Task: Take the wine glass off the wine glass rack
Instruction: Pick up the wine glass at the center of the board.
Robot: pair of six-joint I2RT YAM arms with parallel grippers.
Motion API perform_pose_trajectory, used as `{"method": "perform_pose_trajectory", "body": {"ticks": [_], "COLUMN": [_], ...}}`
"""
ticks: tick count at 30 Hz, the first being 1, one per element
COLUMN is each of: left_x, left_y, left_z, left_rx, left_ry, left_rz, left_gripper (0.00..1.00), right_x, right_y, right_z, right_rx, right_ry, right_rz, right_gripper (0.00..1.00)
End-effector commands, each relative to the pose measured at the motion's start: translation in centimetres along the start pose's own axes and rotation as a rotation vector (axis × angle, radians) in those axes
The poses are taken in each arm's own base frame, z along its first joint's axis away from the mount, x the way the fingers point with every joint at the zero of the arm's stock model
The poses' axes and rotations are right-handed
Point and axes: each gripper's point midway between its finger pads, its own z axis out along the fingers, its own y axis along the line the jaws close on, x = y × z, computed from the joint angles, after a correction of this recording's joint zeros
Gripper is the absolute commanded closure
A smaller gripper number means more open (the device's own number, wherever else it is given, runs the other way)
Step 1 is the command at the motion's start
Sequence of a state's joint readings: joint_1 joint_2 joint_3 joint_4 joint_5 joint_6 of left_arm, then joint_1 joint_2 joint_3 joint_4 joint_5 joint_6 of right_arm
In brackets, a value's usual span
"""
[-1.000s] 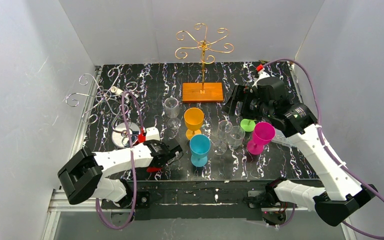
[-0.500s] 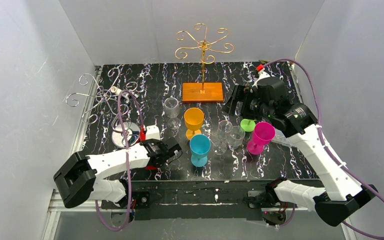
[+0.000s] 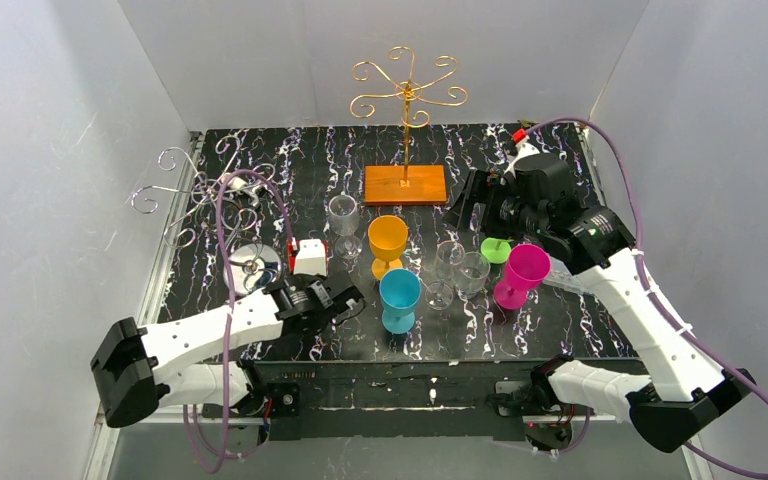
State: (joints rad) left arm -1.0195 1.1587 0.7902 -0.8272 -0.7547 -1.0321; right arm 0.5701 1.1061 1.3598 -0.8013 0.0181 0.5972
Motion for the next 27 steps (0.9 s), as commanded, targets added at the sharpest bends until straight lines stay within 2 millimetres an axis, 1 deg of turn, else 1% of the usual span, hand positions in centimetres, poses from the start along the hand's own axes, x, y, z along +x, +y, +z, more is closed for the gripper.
{"method": "perform_pose_trajectory", "body": {"ticks": [1, 8, 13, 20, 27], "left_x": [-2.9, -5.0, -6.7, -7.8, -10.2], "left_y": [0.5, 0.3, 0.3, 0.2, -1.9], "left_z": [-2.2, -4.6, -6.7, -9.2, -12.8], "left_rx": [0.037, 0.161, 0.244, 0.371, 0.564], "left_ry": [-0.108, -0.194, -0.246, -0.274, -0.381], "left_rz": [0.033, 0.068, 0.096, 0.140, 0.229], "left_gripper": [1.00, 1.00, 1.00, 1.00, 1.00], "right_x": [-1.9, -2.7, -3.3, -4.0, -4.7], "right_y": [2.9, 5.9, 7.6, 9.8, 12.3], "right_z": [-1.0, -1.5, -1.5, -1.4, -0.9], "right_rx": [-0.113, -0.239, -0.299, -0.387, -0.471], "right_ry": [-0.041, -0.004, 0.014, 0.035, 0.074], "right_rz": [-0.031, -0.051, -0.056, -0.059, -0.034], "right_gripper": [0.02, 0.02, 0.02, 0.02, 0.02]}}
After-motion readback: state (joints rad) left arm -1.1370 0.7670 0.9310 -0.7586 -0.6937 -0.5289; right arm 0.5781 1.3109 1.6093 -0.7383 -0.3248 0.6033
